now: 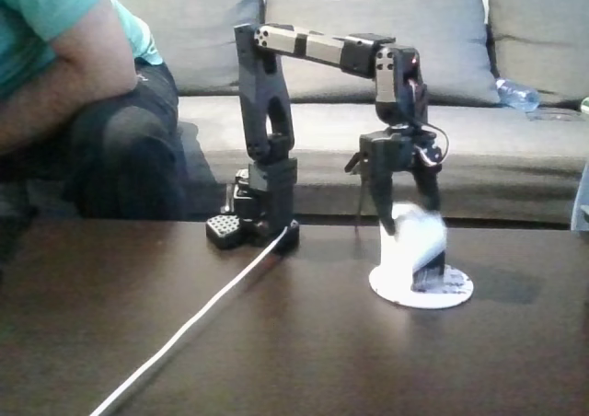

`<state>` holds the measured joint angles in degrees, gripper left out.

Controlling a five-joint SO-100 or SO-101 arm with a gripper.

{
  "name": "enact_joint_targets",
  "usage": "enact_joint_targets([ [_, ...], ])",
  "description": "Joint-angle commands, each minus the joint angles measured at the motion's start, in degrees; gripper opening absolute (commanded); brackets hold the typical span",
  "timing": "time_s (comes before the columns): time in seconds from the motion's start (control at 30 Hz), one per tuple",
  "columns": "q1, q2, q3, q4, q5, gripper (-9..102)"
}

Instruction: Grasp a servo box and put it on the zirlivani.

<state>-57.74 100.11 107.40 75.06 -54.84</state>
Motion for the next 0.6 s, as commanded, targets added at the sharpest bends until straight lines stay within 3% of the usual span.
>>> enact_joint_targets([
  [0.0, -0.26, 0.70, -0.79, 0.53, -0.18, 33],
  [0.4, -1.23, 1.05, -2.55, 1.23, 0.18, 33],
  [0.57, -1.85, 1.05, -10.20, 8.00, 0.26, 33],
])
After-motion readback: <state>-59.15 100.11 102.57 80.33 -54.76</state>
